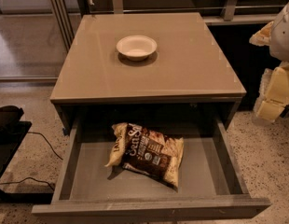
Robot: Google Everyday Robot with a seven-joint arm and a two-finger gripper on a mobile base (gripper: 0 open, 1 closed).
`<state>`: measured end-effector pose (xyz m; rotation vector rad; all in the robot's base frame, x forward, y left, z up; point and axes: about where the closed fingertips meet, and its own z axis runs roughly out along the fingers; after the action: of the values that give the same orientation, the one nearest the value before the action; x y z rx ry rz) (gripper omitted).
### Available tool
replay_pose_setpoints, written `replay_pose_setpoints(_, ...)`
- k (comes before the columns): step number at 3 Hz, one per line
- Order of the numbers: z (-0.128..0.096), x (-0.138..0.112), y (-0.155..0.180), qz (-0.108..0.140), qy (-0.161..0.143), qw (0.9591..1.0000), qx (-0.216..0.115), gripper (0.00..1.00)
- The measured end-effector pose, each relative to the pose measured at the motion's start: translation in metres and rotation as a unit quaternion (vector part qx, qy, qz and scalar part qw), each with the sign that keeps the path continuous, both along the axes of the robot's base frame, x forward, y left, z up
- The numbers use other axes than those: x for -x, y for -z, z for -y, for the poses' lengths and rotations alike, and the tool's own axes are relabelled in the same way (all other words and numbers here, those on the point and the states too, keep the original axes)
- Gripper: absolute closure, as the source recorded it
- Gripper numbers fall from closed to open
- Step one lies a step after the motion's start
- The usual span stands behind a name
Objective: Pick brown chip bag from top drawer and place on counter
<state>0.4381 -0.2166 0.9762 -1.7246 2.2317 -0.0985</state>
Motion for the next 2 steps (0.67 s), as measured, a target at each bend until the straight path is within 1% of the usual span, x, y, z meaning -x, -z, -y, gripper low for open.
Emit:
replay_pose_setpoints(1, -0.002, 0.000, 0.001, 0.005, -0.001, 1.0000, -0.004, 0.00)
replay_pose_setpoints(2, -0.002, -0.002, 0.025, 0.012, -0.003, 0.9989, -0.045, 0.00)
